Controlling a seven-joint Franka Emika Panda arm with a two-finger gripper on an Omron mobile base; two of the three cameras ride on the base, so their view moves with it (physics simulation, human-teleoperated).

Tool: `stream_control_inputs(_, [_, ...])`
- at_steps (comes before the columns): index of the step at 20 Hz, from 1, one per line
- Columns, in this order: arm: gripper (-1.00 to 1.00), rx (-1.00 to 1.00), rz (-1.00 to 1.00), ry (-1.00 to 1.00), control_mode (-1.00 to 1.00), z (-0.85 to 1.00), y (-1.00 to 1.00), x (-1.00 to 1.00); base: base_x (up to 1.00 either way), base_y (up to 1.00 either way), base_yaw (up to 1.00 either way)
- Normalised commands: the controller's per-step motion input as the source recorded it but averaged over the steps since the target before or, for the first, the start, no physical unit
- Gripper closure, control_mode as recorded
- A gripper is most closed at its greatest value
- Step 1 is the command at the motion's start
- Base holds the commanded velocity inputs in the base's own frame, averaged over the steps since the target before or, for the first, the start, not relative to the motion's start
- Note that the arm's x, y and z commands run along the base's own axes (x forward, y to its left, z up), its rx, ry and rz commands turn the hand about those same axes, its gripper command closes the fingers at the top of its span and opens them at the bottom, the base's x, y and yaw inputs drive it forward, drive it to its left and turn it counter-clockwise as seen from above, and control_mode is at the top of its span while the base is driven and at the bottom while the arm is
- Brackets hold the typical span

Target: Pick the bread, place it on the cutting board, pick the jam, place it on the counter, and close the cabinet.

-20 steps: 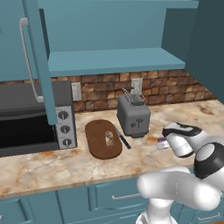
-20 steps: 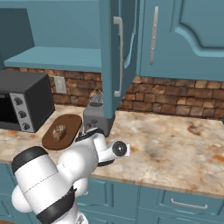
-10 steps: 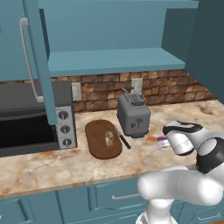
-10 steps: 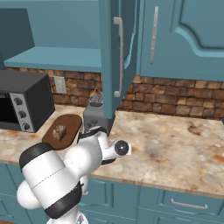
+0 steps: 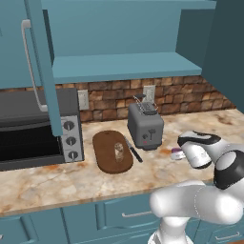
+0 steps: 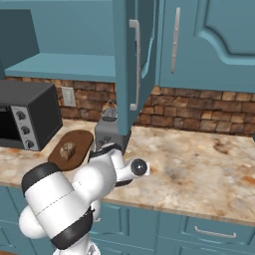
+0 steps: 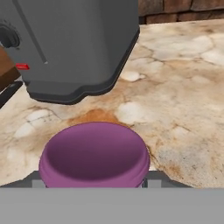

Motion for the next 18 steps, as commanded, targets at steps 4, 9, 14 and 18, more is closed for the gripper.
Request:
stream_control_inputs(4, [-1.00,0.00,0.00,0.00,-1.00,0.00,0.00,0.00,0.00,0.00,0.00])
stream_control_inputs(9, [-1.00,0.00,0.00,-0.02,-1.00,0.00,0.02,-0.22,0.00,0.00,0.00])
stream_control_inputs(14, [-1.00,0.00,0.01,-0.02,-1.00,0.00,0.04,-0.28,0.00,0.00,0.00])
stream_control_inputs(18, [-1.00,-0.01,0.00,-0.02,-1.00,0.01,0.01,-0.13,0.00,0.00,0.00])
